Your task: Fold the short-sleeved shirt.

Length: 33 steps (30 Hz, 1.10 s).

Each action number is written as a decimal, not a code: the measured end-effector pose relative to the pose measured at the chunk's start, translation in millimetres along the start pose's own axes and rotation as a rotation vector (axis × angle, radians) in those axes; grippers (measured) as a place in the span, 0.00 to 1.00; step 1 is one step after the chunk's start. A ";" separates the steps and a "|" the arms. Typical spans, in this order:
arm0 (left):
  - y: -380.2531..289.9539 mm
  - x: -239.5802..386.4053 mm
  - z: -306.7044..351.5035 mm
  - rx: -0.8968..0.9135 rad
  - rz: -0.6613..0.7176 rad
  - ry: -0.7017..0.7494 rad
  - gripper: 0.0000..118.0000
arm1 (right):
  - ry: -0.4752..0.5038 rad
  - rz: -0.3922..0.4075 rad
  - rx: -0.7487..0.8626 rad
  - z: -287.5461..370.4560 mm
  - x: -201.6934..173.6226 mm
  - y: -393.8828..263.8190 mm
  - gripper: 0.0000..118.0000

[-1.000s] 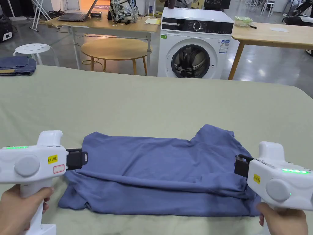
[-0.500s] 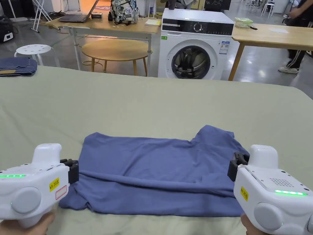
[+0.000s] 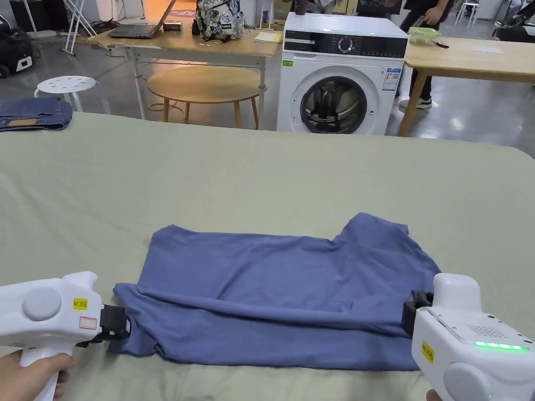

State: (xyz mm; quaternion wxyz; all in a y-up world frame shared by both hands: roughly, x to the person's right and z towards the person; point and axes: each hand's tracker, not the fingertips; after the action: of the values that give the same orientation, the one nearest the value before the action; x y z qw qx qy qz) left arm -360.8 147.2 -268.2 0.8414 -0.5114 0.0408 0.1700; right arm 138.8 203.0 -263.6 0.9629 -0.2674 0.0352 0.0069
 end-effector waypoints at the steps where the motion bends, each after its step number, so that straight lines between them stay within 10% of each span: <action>1: 1.2 2.9 -5.4 -0.010 0.010 0.010 0.40 | -0.002 0.000 -0.006 -0.5 1.1 -1.1 0.00; 8: 21.1 0.5 -54.1 -0.060 -0.146 0.172 0.41 | -0.014 0.002 -0.041 -10.8 11.7 -13.0 0.00; 14: -10.5 34.7 -46.5 -0.067 -0.279 0.191 0.03 | -0.014 -0.020 -0.062 -10.3 17.2 -15.0 0.00; 31: -30.1 7.3 46.2 0.102 -0.133 0.031 0.01 | -0.083 -0.043 -0.192 -34.1 101.3 0.5 0.00; 33: -34.2 7.4 45.2 0.102 -0.134 0.030 0.01 | -0.080 -0.024 -0.253 -46.0 112.0 -0.2 0.17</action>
State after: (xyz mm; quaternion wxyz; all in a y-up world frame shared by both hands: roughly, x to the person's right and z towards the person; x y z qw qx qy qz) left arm -347.4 174.2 -219.7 0.8751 -0.4720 0.0276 0.1032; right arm 247.5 178.5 -310.9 0.9222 -0.3864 -0.0078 0.0104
